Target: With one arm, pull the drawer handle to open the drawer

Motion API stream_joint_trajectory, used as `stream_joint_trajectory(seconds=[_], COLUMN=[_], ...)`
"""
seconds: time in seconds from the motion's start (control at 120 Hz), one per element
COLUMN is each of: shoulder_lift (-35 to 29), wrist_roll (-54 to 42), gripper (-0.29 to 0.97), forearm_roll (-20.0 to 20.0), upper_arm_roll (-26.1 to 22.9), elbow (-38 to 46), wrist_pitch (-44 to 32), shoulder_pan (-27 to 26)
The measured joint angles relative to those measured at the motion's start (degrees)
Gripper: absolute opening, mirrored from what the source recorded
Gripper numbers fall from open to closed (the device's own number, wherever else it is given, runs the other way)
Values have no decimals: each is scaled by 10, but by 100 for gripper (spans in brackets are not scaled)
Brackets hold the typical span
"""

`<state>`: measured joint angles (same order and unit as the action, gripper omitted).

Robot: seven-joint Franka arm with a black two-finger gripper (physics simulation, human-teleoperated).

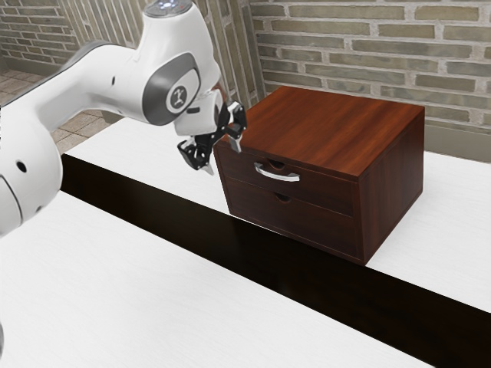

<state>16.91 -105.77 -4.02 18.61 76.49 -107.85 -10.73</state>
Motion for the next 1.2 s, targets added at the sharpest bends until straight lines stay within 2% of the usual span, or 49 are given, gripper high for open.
stream_joint_trajectory(seconds=[0.442, 0.517, 0.567, 0.925, 1.2], shoulder_lift=[2, 2, 3, -34, -85], wrist_roll=[6, 7, 8, 15, 16], gripper=[46, 50, 57, 36, 45], forearm_roll=[-1, 0, 0, -2, -4], upper_arm_roll=[-29, -38, -42, -44, -40], elbow=[13, 18, 27, 92, 169], wrist_pitch=[-20, -27, -31, -71, -100], shoulder_pan=[-8, -7, -8, -27, -31])
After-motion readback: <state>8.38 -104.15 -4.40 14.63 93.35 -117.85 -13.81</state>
